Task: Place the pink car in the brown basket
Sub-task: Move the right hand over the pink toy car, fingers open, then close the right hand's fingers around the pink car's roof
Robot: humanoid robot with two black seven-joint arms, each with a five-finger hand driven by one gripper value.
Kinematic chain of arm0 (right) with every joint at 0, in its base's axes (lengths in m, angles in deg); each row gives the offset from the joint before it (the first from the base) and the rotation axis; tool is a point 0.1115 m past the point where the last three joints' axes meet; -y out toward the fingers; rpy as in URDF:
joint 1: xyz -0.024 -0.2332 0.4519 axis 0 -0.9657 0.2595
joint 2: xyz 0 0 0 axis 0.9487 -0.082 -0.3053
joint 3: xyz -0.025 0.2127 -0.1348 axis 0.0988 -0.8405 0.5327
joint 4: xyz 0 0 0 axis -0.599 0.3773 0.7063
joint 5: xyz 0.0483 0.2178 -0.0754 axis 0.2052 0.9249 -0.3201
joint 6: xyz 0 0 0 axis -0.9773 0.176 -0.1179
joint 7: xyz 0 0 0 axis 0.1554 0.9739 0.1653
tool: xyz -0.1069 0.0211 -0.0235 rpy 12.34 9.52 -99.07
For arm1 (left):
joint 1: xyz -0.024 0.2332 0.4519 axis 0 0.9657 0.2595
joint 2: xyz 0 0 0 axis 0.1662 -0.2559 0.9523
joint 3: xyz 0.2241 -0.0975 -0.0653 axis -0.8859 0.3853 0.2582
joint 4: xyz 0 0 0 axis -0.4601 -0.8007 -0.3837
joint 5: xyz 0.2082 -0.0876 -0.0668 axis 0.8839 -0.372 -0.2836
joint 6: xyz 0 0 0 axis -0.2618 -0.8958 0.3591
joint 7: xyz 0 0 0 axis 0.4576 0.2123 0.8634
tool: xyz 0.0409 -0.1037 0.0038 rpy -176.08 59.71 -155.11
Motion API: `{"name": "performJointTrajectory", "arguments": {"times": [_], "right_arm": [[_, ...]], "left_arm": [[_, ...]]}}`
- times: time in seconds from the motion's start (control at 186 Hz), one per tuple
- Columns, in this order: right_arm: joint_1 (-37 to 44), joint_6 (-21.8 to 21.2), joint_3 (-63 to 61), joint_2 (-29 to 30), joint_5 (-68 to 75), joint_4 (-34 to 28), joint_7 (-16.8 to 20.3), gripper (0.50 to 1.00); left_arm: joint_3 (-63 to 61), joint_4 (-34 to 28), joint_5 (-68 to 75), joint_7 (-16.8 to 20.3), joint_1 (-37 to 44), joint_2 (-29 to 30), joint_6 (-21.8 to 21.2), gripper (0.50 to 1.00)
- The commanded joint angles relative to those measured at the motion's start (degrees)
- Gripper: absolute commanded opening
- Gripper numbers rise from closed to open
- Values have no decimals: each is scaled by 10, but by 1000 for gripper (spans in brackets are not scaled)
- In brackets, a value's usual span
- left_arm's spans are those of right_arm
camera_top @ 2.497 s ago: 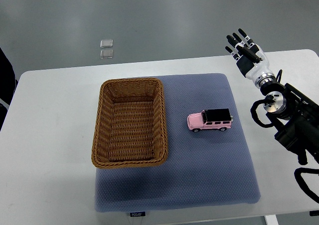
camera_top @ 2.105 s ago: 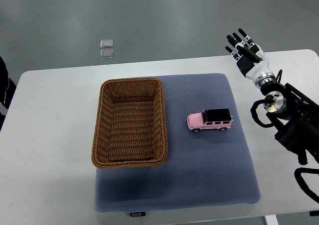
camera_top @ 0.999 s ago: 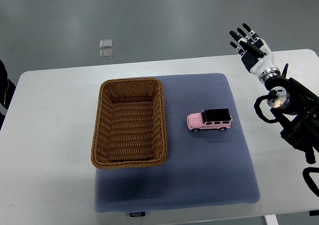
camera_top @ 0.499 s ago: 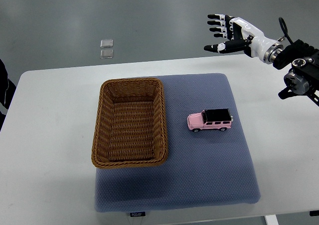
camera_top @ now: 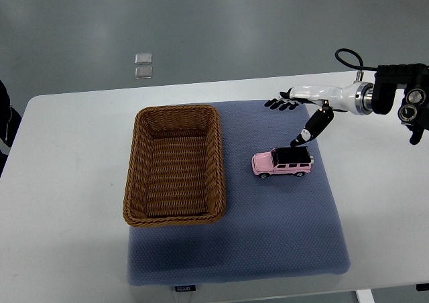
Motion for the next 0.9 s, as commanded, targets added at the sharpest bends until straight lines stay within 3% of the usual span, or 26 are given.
{"name": "performJointTrajectory", "arguments": {"times": [0.0, 0.601, 0.736, 0.773, 0.897], "right_arm": [[1, -10, 7, -1, -13, -3, 13, 907], [-58, 12, 22, 44, -100, 5, 21, 893], [-57, 15, 21, 47, -100, 6, 21, 864], [-57, 14, 21, 47, -100, 7, 21, 830], [-57, 14, 22, 48, -101, 8, 21, 787]], "left_arm": [[0, 0, 0, 0, 0, 0, 0, 1000], [1, 0, 0, 0, 0, 0, -1, 1000], [0, 0, 0, 0, 0, 0, 0, 1000], [0, 0, 0, 0, 0, 0, -1, 1000], [0, 0, 0, 0, 0, 0, 0, 1000]]}}
